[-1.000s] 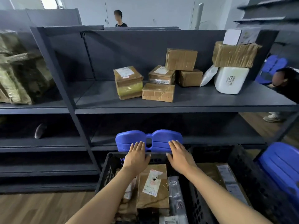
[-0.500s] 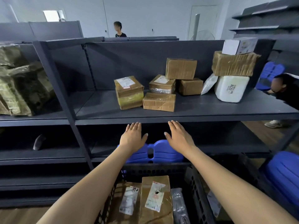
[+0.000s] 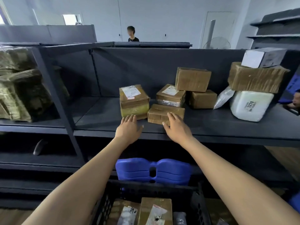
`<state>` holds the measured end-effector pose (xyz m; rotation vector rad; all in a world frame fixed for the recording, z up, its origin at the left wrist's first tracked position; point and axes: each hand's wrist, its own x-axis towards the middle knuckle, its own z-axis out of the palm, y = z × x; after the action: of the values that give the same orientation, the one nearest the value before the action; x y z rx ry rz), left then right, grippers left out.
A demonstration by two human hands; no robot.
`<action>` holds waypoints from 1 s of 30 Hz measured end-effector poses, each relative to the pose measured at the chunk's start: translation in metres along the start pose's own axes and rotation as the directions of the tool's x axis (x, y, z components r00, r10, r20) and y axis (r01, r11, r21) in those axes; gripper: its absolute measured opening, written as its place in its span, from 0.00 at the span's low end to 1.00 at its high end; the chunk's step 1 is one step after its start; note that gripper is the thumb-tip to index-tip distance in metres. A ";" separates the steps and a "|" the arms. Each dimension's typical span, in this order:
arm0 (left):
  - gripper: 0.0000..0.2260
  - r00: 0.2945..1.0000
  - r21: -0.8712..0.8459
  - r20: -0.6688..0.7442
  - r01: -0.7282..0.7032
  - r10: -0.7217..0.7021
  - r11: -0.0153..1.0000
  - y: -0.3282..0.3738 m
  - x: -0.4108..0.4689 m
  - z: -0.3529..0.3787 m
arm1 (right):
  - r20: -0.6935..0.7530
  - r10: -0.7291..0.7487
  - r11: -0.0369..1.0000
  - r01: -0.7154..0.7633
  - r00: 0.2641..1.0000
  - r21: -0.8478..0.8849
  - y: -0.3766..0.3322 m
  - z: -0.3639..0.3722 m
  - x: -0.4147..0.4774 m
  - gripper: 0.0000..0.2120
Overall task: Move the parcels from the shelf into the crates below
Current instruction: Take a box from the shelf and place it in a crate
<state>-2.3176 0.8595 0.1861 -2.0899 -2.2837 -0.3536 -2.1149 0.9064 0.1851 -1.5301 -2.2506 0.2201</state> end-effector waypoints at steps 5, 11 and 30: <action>0.30 0.995 -0.061 -0.049 0.080 -0.083 0.995 -0.026 0.031 -0.007 | -0.006 0.032 0.998 -0.031 0.999 0.058 -0.016 0.002 0.042 0.29; 0.26 0.968 -0.225 -0.131 0.181 -0.213 0.957 -0.059 0.078 -0.013 | -0.012 0.080 0.957 -0.074 0.997 0.279 -0.040 0.010 0.098 0.28; 0.26 0.870 -0.838 0.226 0.404 -0.438 0.368 -0.072 0.145 0.000 | 0.060 0.222 0.765 -0.212 0.973 0.609 -0.076 0.044 0.184 0.21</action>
<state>-2.4034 0.9963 0.2004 -1.5217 -2.9394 -1.9441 -2.2559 1.0503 0.2172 -1.3956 -1.7157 0.9101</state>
